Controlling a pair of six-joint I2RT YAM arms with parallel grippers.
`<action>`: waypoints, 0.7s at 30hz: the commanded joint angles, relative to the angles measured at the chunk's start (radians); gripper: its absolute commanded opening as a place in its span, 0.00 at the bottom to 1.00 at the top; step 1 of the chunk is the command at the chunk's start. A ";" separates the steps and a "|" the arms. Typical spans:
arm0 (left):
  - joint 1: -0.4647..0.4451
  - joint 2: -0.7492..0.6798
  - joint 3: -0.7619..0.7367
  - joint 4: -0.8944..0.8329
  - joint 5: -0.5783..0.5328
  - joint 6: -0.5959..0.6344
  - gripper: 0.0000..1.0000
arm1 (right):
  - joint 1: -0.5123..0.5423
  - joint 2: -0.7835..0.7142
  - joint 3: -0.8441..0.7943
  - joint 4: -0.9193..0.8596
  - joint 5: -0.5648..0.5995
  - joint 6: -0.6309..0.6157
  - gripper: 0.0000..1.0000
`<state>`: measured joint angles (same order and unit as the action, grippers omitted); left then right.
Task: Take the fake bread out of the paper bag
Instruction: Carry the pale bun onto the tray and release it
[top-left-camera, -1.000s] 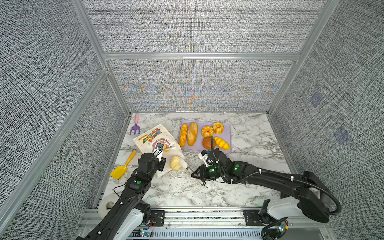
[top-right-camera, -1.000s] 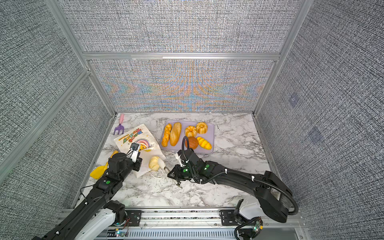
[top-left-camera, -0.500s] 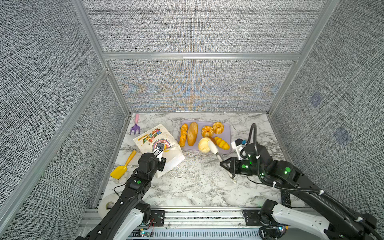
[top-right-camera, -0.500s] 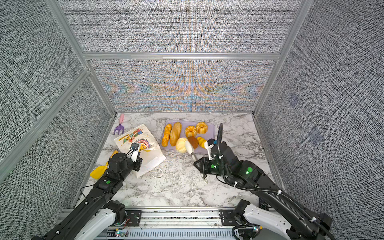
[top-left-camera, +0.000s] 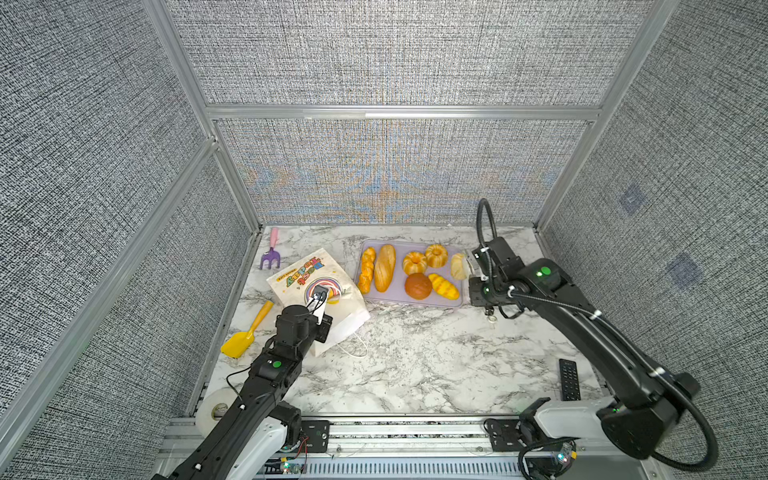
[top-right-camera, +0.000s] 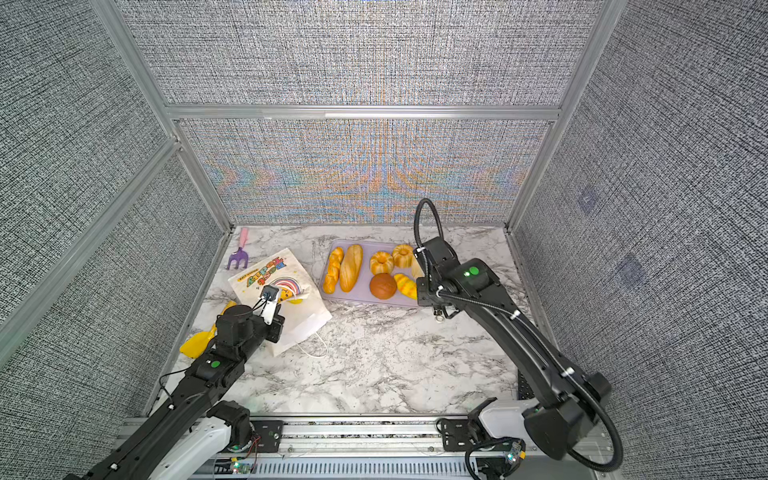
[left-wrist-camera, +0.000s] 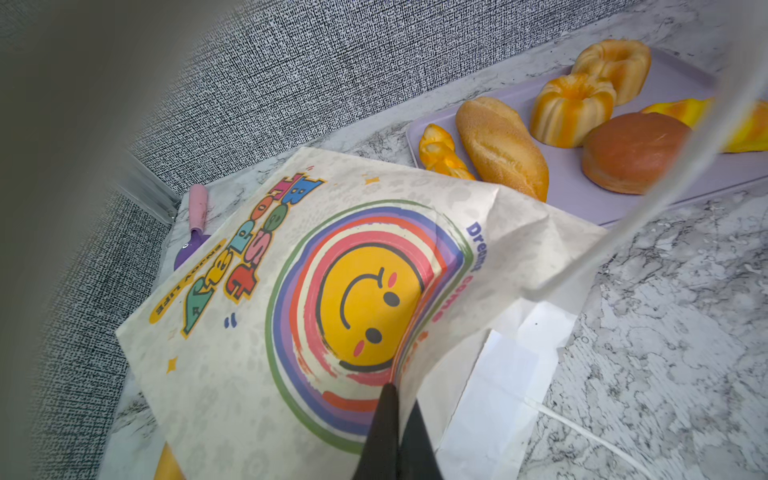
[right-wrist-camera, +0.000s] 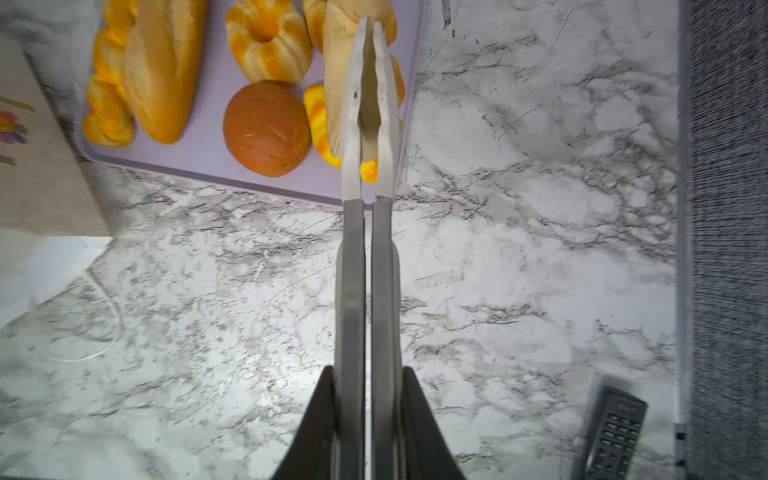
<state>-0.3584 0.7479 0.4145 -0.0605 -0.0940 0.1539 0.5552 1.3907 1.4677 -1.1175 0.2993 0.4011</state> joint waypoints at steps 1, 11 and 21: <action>0.001 -0.005 0.000 0.000 0.013 -0.002 0.00 | -0.003 0.090 0.050 -0.048 0.134 -0.089 0.00; 0.000 -0.004 -0.001 -0.004 0.014 0.004 0.00 | -0.002 0.306 0.140 -0.056 0.224 -0.176 0.00; 0.000 -0.002 -0.003 -0.005 0.014 0.002 0.00 | 0.027 0.390 0.134 -0.038 0.211 -0.214 0.00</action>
<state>-0.3584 0.7444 0.4137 -0.0772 -0.0940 0.1570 0.5785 1.7775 1.6016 -1.1511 0.4969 0.1993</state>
